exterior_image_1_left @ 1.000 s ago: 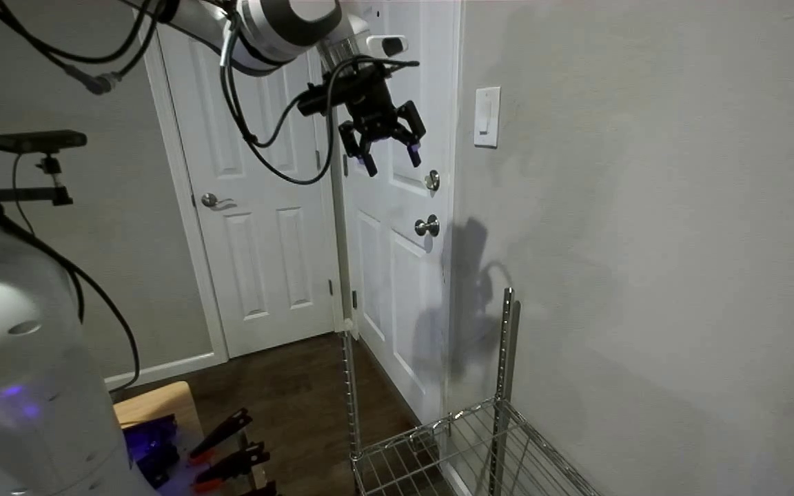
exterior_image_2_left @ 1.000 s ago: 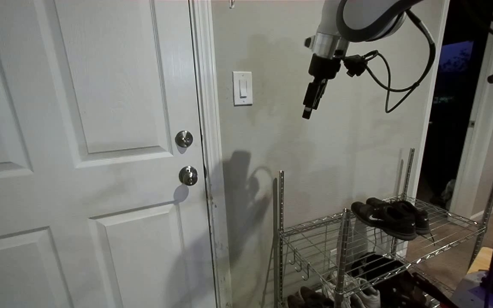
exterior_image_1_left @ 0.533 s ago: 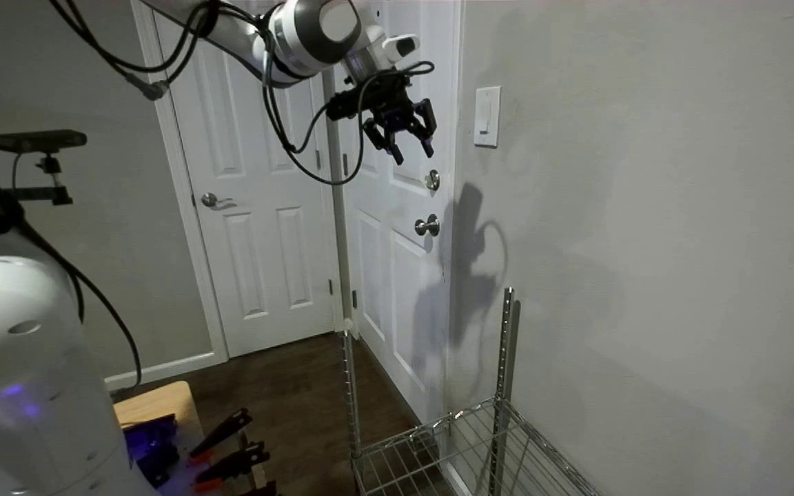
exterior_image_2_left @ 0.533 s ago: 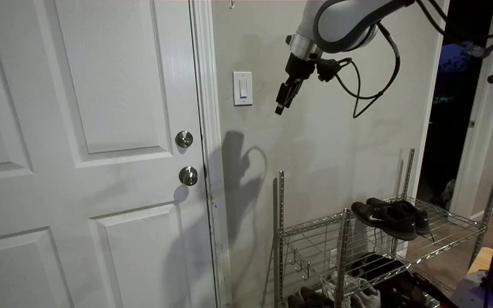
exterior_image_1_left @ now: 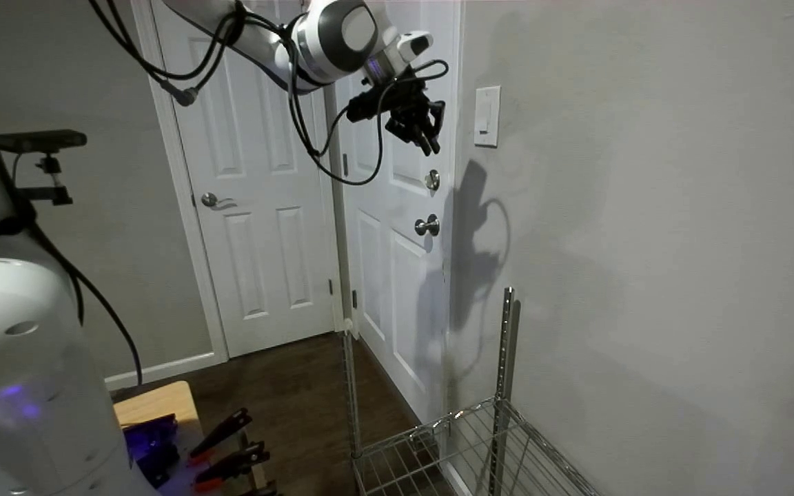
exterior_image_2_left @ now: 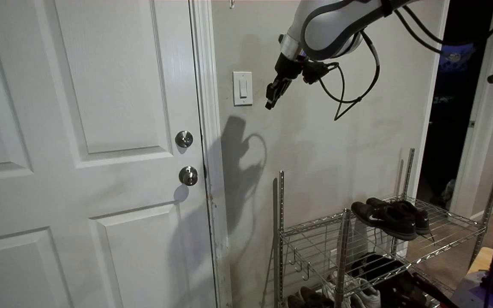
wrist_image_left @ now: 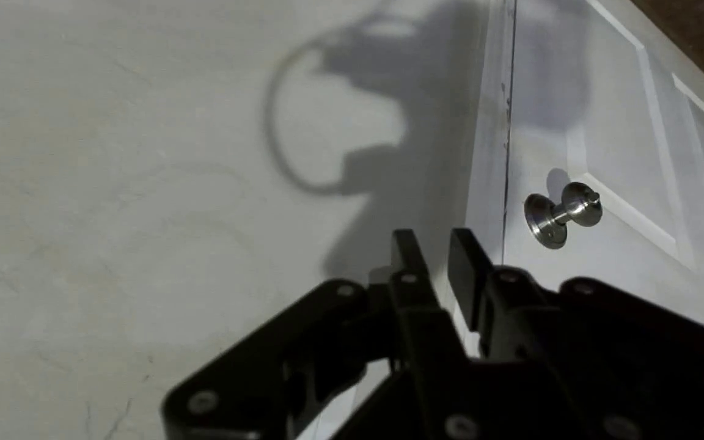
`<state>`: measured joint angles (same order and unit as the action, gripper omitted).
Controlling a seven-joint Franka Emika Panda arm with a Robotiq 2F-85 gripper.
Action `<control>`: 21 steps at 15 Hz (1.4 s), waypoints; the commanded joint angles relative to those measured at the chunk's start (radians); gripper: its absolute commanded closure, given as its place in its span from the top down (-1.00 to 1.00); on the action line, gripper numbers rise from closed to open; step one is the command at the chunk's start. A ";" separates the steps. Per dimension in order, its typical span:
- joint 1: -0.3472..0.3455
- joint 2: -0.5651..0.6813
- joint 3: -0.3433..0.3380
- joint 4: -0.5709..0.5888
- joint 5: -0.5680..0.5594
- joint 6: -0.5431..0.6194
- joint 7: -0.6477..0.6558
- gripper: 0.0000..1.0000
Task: Press the white switch on the wall
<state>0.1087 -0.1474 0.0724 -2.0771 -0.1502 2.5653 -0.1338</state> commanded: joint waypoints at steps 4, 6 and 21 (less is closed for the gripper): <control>-0.026 0.097 0.011 0.101 -0.076 0.069 0.050 -1.00; -0.027 0.136 0.008 0.149 -0.098 0.064 0.057 -0.98; 0.014 0.351 -0.034 0.459 -0.231 0.049 0.150 -0.99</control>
<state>0.1054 0.1736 0.0549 -1.6626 -0.3345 2.6099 -0.0297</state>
